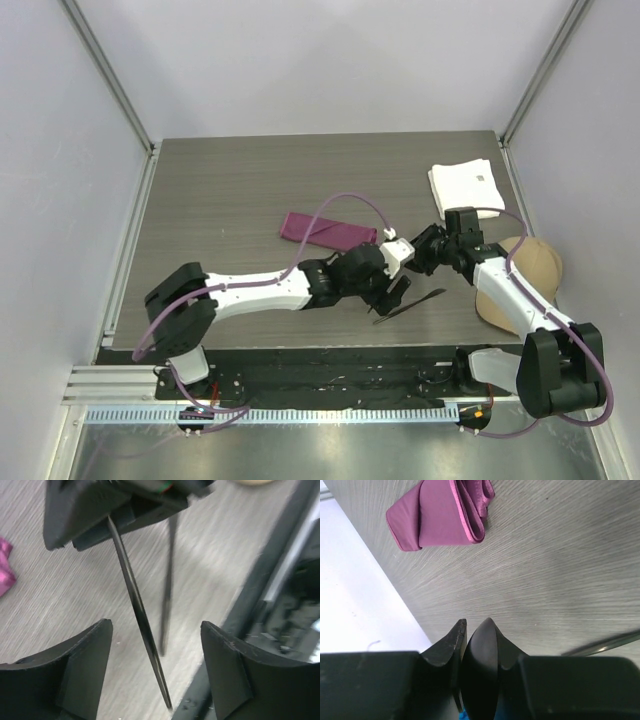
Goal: Fold the napkin into a case and place the utensils inside
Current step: Pass from the left arm to the right
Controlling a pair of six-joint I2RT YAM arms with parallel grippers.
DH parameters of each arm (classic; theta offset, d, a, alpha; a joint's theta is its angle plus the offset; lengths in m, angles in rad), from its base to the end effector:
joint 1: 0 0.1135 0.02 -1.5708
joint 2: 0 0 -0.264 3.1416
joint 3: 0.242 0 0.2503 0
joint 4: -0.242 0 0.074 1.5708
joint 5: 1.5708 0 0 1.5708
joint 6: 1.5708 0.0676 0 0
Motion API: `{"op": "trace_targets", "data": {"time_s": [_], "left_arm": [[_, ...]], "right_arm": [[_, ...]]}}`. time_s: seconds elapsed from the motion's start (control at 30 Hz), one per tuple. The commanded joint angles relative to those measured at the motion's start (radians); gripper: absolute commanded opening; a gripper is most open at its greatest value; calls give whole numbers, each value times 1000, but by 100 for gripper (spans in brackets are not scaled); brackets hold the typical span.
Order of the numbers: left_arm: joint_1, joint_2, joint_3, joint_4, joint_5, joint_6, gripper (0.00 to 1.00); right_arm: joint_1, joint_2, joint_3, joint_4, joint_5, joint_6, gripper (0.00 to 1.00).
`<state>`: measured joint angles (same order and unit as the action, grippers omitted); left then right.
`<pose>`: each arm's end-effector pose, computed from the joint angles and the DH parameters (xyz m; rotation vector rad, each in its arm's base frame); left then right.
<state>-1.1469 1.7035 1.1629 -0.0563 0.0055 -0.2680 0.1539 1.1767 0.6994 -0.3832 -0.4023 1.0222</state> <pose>0.1688 -0.3750 0.2220 0.9750 2.0662 -0.7910 0.2438 0.0646 0.1956 0.9141 2.4383 0.9748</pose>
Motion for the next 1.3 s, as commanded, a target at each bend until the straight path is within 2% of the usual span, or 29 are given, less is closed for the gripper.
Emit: {"op": "trace_targets", "data": {"time_s": [0.0,0.07,0.1,0.17,0.2,0.23,0.27,0.3,0.33,0.37,0.4,0.43,0.47,0.5,0.57,0.6,0.73,0.8,0.9,1.07,1.27], "left_arm": [[-7,59,70,-97,-127,69,69],[-2,71,86,-120,-148,64,53],[3,68,83,-120,-147,61,29],[31,55,83,-131,-122,32,3],[48,50,86,-145,-89,20,0],[71,41,83,-155,-28,0,0],[134,16,72,-151,123,-57,0],[175,2,57,-139,231,-101,0],[221,-10,16,-91,337,-141,0],[307,-33,-6,-67,531,-233,0],[343,-42,-29,-44,609,-270,0],[392,-54,-66,-16,673,-293,0],[406,-77,-74,-26,771,-307,0],[415,-88,-84,-46,806,-312,0],[455,-110,-104,-38,943,-374,0],[466,-113,-139,-4,1002,-416,0],[493,-136,-196,52,1140,-499,0],[498,-149,-256,223,1214,-624,0],[513,-168,-313,375,1255,-735,0],[524,-229,-331,395,1274,-774,0],[526,-258,-370,497,1281,-846,0]], "right_arm": [[6,-32,32,10,-21,101,1],[7,-37,46,13,-39,99,1],[6,-38,51,14,-43,92,1],[6,-48,55,33,-64,52,6],[7,-51,55,62,-81,29,15],[6,-48,64,78,-98,-12,41],[3,-28,80,67,-115,-66,51],[1,-19,97,50,-133,-211,61],[3,-9,138,25,-138,-285,72],[-2,-5,159,-32,-138,-360,77],[4,-9,179,-49,-110,-507,86],[6,-12,178,-40,-115,-561,89],[4,-3,184,-39,-133,-620,90],[4,1,196,-40,-180,-707,90],[7,3,180,24,-266,-749,91],[9,3,166,52,-365,-775,91],[50,6,146,216,-427,-815,90],[71,12,129,277,-420,-817,88],[72,5,117,286,-454,-844,81],[82,-18,80,366,-526,-817,76],[122,-26,68,372,-541,-823,62]]}}
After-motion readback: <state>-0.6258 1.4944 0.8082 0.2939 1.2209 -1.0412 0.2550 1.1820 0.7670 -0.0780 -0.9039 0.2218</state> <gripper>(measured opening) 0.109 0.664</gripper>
